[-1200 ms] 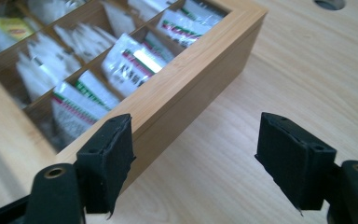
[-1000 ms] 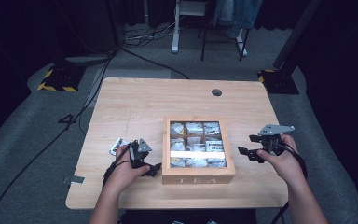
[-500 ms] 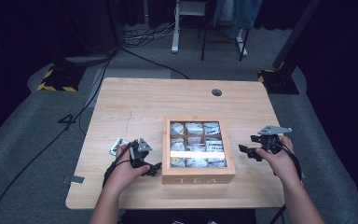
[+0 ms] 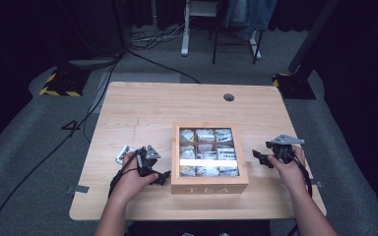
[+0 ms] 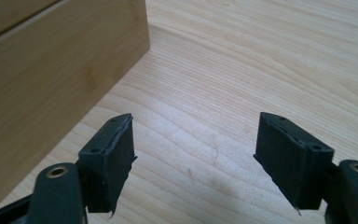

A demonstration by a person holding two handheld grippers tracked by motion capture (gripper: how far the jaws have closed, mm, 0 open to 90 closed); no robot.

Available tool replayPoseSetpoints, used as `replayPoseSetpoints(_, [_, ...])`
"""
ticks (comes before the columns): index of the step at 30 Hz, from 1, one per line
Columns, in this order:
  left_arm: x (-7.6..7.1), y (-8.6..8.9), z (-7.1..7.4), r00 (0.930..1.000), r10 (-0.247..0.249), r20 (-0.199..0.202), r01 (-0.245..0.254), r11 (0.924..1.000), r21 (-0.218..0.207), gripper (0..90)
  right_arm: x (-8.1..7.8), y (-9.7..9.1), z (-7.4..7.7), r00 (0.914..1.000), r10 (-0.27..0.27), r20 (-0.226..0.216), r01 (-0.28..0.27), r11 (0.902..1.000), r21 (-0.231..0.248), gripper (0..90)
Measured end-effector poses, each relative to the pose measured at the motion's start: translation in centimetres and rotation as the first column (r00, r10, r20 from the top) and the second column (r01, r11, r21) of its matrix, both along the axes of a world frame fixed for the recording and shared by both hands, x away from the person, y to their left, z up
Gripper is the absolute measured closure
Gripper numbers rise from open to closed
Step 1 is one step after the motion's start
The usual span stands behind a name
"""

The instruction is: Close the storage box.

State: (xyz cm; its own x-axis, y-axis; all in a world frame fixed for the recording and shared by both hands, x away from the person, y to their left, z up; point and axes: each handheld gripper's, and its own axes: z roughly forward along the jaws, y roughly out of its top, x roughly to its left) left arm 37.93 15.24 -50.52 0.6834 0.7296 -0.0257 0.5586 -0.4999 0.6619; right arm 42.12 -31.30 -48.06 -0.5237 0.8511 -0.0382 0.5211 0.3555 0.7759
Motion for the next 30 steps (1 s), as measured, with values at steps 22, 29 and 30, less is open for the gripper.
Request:
replayPoseSetpoints(22, [0.2, -0.1, 0.0, 0.9999, -0.01, -0.002, 0.01, 0.9999, 0.002, 0.3, 0.6, 0.2, -2.2, 0.9996, -0.012, -0.027, 0.011, 0.9996, -0.024, 26.0])
replayPoseSetpoints(29, [0.3, -0.1, 0.0, 0.9999, -0.012, 0.001, 0.012, 0.9999, 0.002, 0.3, 0.9, 0.0, -2.3, 0.9975, -0.029, -0.064, 0.029, 0.9996, -0.004, 19.3])
replayPoseSetpoints(30, [0.3, -0.1, 0.0, 0.9999, -0.013, 0.0, 0.013, 0.9999, 0.001, 0.3, 0.9, 0.0, -2.3, 0.9975, -0.029, -0.064, 0.029, 0.9996, -0.004, 19.1])
